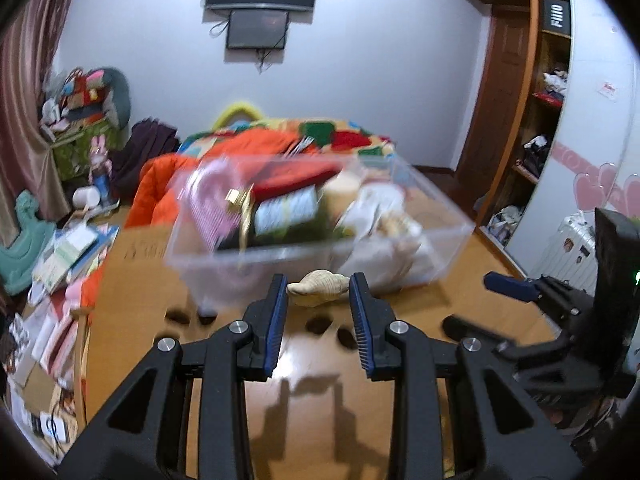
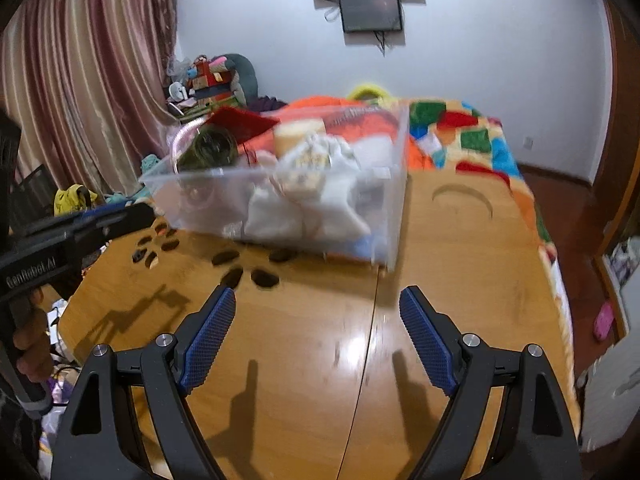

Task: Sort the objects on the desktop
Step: 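Lift the seashell with the left tool and carry it over the box, then lower the seashell into the box and open the left tool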

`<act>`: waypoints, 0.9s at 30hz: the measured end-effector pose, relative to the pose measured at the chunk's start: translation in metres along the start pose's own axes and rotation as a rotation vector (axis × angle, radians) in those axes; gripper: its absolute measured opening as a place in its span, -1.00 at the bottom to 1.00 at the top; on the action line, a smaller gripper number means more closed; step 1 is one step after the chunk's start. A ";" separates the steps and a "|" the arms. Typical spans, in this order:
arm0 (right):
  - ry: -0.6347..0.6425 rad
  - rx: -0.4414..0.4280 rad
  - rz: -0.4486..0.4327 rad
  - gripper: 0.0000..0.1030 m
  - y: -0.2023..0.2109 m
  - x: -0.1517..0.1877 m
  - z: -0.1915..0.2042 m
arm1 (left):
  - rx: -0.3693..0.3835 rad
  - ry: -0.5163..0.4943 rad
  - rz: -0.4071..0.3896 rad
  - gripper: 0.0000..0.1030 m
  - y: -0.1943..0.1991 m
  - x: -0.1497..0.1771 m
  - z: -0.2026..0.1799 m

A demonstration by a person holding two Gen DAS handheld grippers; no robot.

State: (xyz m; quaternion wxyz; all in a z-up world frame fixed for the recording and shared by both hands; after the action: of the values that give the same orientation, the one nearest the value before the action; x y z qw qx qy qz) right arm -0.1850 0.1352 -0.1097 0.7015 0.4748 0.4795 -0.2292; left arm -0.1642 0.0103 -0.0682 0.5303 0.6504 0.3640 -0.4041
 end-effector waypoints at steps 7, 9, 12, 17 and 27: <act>0.008 0.007 -0.081 0.59 -0.001 -0.044 -0.012 | 0.045 -0.066 -0.032 -0.40 -0.019 -0.036 -0.029; 0.007 0.008 -0.103 0.59 -0.003 -0.058 -0.017 | 0.061 -0.074 -0.024 -0.40 -0.031 -0.041 -0.034; 0.030 0.032 -0.121 0.59 -0.009 -0.072 -0.020 | 0.099 -0.068 0.014 -0.40 -0.049 -0.042 -0.037; 0.089 0.054 -0.102 0.59 -0.027 -0.079 -0.019 | 0.081 -0.075 0.063 -0.40 -0.068 -0.035 -0.030; 0.131 0.085 -0.063 0.59 -0.036 -0.076 -0.024 | 0.097 -0.065 0.046 -0.40 -0.063 -0.039 -0.030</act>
State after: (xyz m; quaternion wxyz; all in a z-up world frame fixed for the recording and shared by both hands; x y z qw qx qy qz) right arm -0.2569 0.1305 -0.0604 0.6402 0.5027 0.5290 -0.2398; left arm -0.2324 0.0490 -0.0544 0.5189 0.6701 0.3116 -0.4296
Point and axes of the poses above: each gripper's, at about its wrist camera, not at the fingertips, and y roughly against the way its jaws point, z to its left, x to its underside, the point moved 9 cm from there along -y, roughly the way its jaws point, and after that the axes turned 11 degrees about -z, right-handed, at the moved point
